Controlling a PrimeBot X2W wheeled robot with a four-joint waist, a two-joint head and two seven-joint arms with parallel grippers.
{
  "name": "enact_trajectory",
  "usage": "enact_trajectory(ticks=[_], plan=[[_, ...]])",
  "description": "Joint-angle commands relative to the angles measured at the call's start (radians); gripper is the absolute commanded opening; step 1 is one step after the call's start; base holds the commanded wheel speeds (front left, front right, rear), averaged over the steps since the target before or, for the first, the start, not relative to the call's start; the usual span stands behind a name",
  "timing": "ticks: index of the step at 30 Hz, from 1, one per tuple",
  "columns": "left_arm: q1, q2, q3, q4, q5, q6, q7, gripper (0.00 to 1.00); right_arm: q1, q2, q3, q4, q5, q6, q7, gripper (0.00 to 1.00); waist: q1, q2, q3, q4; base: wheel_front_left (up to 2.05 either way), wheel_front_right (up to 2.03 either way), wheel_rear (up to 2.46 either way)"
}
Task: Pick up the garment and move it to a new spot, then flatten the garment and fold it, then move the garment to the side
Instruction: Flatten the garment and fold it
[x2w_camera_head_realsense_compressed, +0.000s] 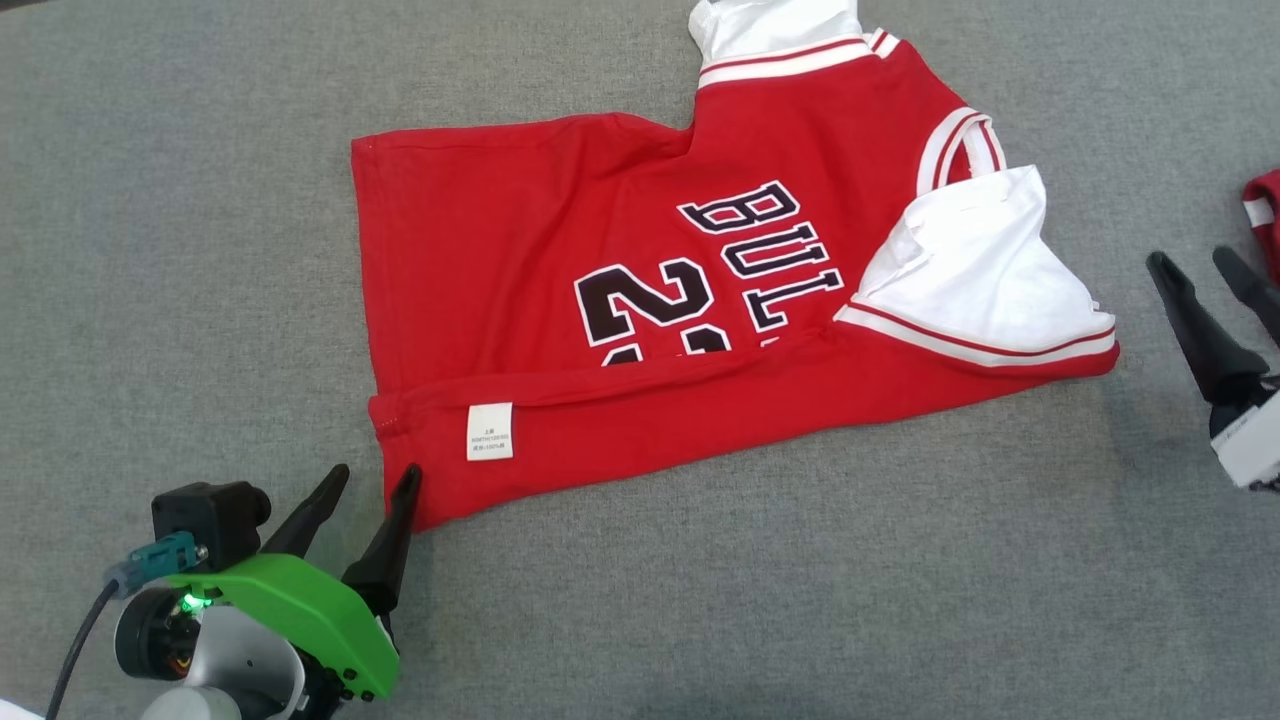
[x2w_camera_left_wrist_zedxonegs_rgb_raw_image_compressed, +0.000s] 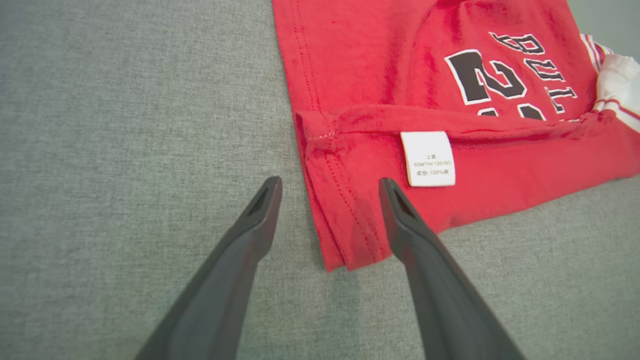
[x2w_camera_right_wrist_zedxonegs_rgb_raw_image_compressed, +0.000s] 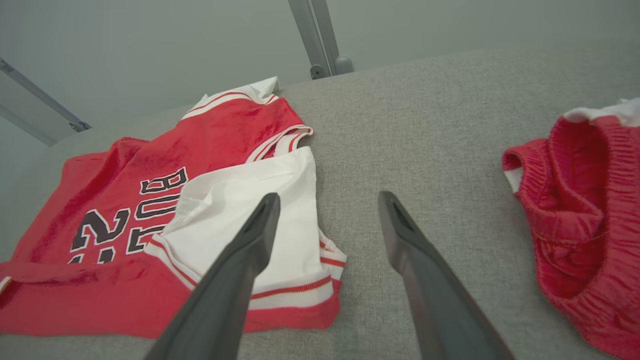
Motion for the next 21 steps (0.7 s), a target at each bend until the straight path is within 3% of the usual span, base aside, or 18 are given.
enact_trajectory(ticks=[1, 5, 10, 20, 21], plan=[[0.015, -0.001, 0.007, -0.012, -0.009, 0.014, -0.006, 1.00, 0.037, -0.015, -0.008, -0.024, -0.011, 0.000, 0.035, 1.00, 0.0000, -0.0001, 0.014, -0.005, 0.00, 0.00, 0.00], [0.023, -0.014, -0.003, -0.015, -0.015, 0.023, 0.001, 1.00, 0.094, -0.026, -0.034, -0.073, -0.016, 0.000, 0.143, 1.00, 0.0000, -0.0001, 0.038, -0.010, 0.00, 0.00, 0.00], [-0.007, -0.025, -0.026, 0.004, -0.024, 0.002, 0.016, 1.00, 0.112, 0.003, -0.057, -0.104, -0.018, 0.000, 0.256, 1.00, 0.0000, -0.0001, 0.059, -0.004, 0.00, 0.00, 0.00], [-0.045, -0.051, -0.081, 0.043, -0.042, -0.040, 0.057, 1.00, 0.048, 0.058, -0.053, -0.115, -0.062, 0.000, 0.378, 1.00, 0.0000, -0.0001, 0.080, 0.017, 0.00, 0.00, 0.00], [-0.051, -0.053, -0.085, 0.048, -0.041, -0.044, 0.056, 1.00, 0.038, 0.059, -0.050, -0.114, -0.062, 0.000, 0.386, 0.54, 0.0000, -0.0001, 0.082, 0.019, 0.00, 0.00, 0.00]])
